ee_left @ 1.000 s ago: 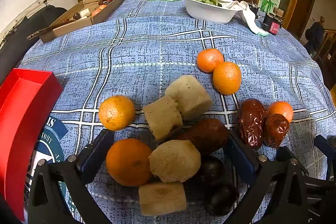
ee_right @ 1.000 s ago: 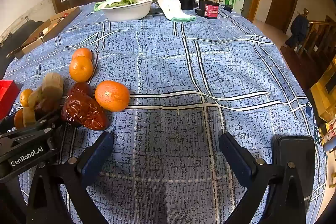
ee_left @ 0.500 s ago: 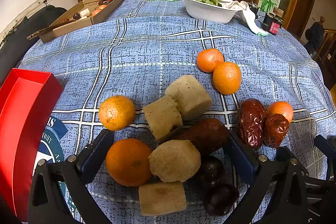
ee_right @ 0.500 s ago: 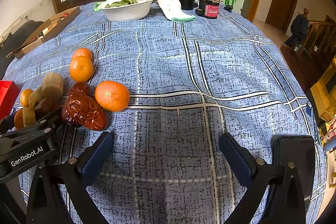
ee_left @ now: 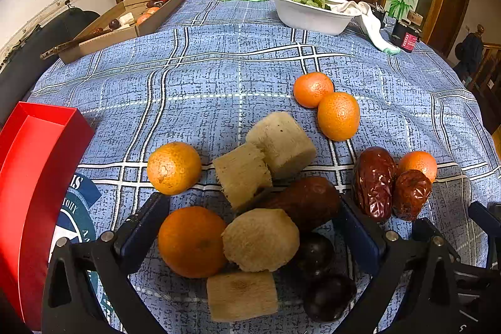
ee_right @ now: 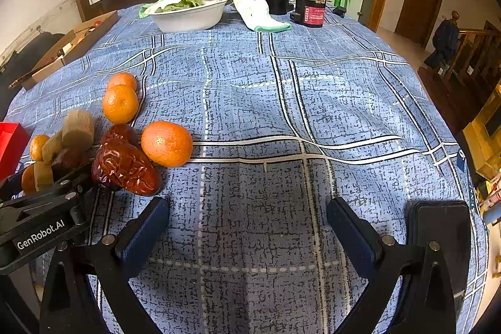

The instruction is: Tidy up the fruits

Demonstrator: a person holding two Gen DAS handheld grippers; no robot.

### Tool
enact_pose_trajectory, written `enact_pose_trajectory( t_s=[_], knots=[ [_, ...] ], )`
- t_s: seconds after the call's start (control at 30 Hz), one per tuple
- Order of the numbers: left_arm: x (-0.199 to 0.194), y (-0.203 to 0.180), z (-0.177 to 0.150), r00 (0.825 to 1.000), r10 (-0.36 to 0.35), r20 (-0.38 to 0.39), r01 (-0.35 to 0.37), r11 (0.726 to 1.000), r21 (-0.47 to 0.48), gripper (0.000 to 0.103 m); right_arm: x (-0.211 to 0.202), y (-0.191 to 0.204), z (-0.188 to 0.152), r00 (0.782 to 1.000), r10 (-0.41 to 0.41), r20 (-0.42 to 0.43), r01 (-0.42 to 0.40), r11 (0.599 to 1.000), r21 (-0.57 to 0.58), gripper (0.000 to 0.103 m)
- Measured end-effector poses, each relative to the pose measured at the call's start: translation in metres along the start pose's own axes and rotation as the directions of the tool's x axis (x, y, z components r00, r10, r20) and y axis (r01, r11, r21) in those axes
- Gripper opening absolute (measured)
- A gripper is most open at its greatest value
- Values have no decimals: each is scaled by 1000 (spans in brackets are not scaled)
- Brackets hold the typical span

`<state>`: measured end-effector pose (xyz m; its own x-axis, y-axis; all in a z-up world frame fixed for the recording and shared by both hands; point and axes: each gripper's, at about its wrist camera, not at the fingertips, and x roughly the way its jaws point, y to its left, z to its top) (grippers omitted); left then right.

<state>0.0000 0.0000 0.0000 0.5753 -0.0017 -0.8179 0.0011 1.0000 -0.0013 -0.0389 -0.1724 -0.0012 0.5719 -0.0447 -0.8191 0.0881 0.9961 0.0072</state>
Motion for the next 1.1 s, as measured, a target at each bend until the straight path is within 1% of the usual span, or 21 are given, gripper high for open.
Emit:
enact_pose_trajectory(
  t_s=[0.2,0.3,0.4,0.57,0.7,0.83,0.9,0.97,1.1],
  knots=[
    [0,0,0,1000,0,-3,0,1000,3,103,-1,-3,0,1000,-1,0,1,1000,3,102],
    [2,0,4,1000,-8,-25,9,1000,21,103,-1,-1,1,1000,-4,-3,4,1000,6,102],
    [4,0,6,999,-12,-41,13,1000,25,103,-1,-1,1,1000,-10,-16,10,1000,21,102],
    [3,1,7,999,-15,-42,16,1000,27,103,1,-1,3,999,-10,-41,11,1000,25,102],
    [1,1,4,999,-26,-44,28,999,36,103,1,-1,4,999,-11,-40,13,1000,27,102],
    [-8,10,-5,998,-42,-47,44,998,38,103,1,-1,3,999,-17,-37,18,999,28,102],
    [-17,17,-11,998,-67,-22,68,997,25,103,1,0,3,999,-19,-36,20,999,28,102],
    [-30,22,-18,998,-67,19,67,997,28,103,1,0,3,999,-19,-34,20,999,28,102],
    [-57,31,-30,995,-81,66,78,996,38,102,1,0,3,999,-20,-35,21,999,28,102]
  ],
)
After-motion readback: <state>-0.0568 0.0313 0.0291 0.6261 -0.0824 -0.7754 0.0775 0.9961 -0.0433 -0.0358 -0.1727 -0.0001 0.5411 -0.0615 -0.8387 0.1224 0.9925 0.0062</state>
